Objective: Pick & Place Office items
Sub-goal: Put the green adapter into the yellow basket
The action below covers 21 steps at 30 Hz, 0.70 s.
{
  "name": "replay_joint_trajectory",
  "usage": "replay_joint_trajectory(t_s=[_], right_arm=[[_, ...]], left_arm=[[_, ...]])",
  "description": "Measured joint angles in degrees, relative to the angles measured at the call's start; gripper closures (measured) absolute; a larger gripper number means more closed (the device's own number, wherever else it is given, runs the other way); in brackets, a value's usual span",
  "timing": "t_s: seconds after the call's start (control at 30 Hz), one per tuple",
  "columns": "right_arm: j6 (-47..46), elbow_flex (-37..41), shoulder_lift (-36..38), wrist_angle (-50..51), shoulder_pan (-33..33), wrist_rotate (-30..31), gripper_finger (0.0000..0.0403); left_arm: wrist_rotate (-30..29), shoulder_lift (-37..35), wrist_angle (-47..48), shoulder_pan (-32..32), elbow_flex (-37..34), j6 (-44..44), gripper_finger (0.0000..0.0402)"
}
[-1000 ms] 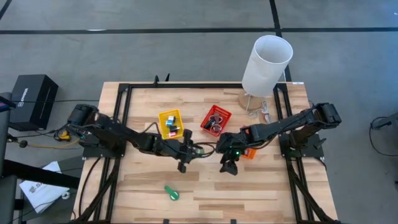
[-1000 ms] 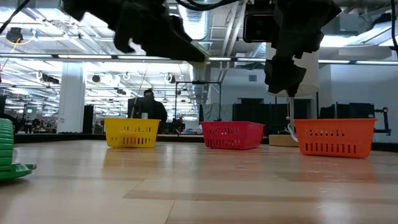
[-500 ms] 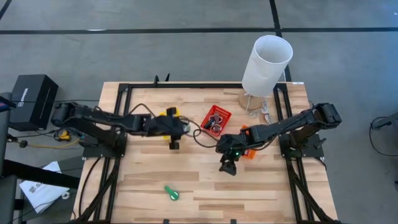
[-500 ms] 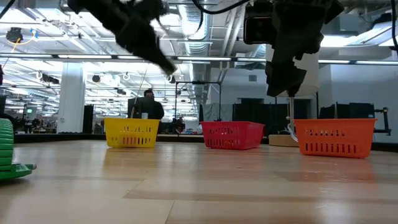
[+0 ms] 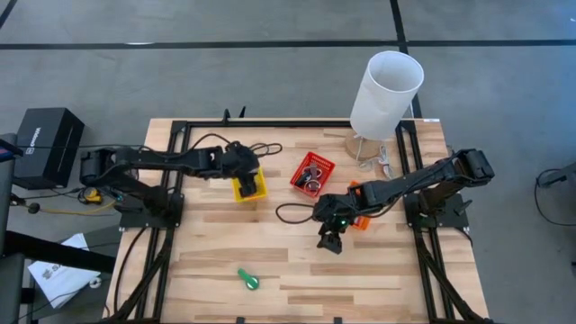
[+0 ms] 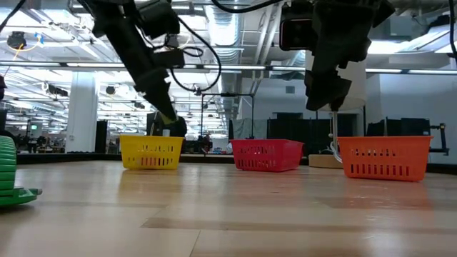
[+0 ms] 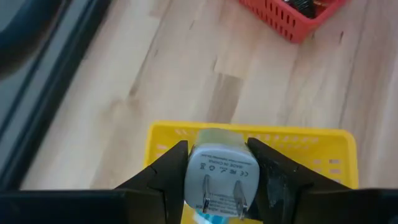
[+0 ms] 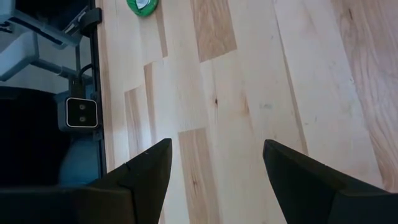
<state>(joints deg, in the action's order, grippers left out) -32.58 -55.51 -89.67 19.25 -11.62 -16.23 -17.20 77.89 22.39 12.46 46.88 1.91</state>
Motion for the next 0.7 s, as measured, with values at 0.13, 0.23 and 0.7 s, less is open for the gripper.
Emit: replay_joint_trajectory(t_s=[0.13,0.23,0.7], right_arm=[[0.00,0.00,0.00,0.05,0.00,0.00,0.0159],[0.00,0.02,0.00,-0.01,0.00,0.00,0.0159],[0.02,0.04,0.00,-0.57,0.00,0.02,0.0159]], left_arm=[[6.58,1.22,-0.44,1.84,-2.06,-2.20,0.0259],[8.89,2.14,-0.93,1.72,-4.75,-2.29,0.0259],[8.47,2.40,-6.48,0.36,-10.74,-2.21,0.0230]])
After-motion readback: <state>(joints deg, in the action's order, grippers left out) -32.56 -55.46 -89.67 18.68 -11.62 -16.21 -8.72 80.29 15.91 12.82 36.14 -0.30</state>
